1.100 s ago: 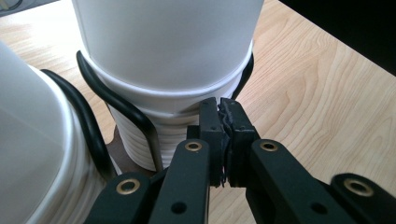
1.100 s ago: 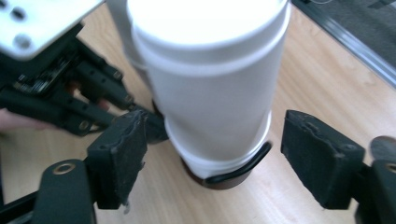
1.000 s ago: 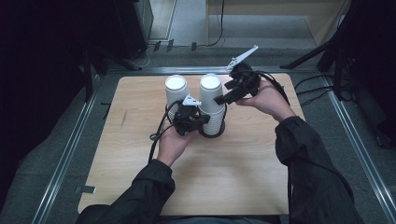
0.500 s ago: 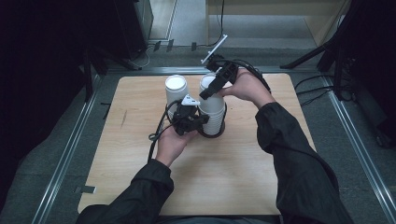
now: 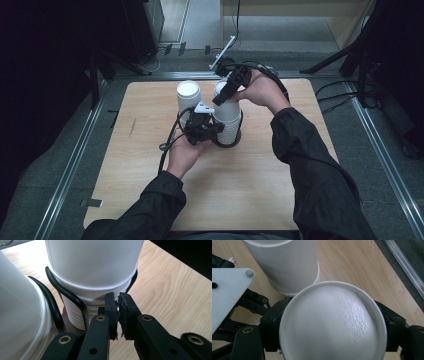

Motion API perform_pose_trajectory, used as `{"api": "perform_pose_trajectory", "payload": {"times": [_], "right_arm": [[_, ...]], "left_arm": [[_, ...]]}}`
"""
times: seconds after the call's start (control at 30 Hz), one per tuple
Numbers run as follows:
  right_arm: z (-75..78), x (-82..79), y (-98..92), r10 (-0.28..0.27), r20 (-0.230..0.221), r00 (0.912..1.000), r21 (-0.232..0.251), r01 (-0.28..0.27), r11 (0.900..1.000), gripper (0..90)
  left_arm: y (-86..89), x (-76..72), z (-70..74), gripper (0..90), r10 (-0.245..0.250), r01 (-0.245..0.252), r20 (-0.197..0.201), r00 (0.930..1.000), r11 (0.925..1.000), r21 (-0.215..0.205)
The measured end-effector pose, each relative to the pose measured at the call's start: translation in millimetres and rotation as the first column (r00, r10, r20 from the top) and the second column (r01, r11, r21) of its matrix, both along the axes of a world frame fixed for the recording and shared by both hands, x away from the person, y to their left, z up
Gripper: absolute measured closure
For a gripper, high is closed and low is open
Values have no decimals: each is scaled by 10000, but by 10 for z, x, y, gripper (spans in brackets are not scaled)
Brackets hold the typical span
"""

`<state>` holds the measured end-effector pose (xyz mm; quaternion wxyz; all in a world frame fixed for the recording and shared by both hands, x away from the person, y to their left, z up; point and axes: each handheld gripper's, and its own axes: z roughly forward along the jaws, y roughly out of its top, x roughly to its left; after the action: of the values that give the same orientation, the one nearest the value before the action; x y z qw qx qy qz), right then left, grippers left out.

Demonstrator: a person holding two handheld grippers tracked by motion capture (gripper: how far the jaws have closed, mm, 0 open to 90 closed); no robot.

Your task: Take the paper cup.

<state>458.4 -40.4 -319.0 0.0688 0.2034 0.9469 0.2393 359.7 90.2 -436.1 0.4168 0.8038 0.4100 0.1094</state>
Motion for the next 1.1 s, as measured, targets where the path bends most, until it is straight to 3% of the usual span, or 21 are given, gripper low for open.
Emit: {"api": "perform_pose_trajectory", "payload": {"times": [0.3, 0.37, 0.47, 0.57, 1.1], "right_arm": [[35, -3, 18, 89, 77, 9999, -101, -88, 9999, 251], [150, -10, -16, -171, 155, 9997, 431, 165, 9989, 256], [249, -21, -31, -65, 91, 9999, 316, 63, 9995, 254], [368, -37, -57, -124, 77, 9999, 516, 120, 9986, 254], [968, -226, -224, -124, 406, 9991, 678, 96, 9977, 254]], "left_arm": [[-2, 3, -5, 844, -23, 23, 12, 10000, 10000, -50], [1, 7, -7, 837, -19, 19, 2, 10000, 10000, -45], [6, 8, -7, 833, -4, 4, 21, 10000, 10000, -47], [24, 17, -11, 829, 13, -14, -89, 10000, 9999, -138], [54, 1, 11, 773, -234, 224, -247, 9994, 9990, -392]]}}
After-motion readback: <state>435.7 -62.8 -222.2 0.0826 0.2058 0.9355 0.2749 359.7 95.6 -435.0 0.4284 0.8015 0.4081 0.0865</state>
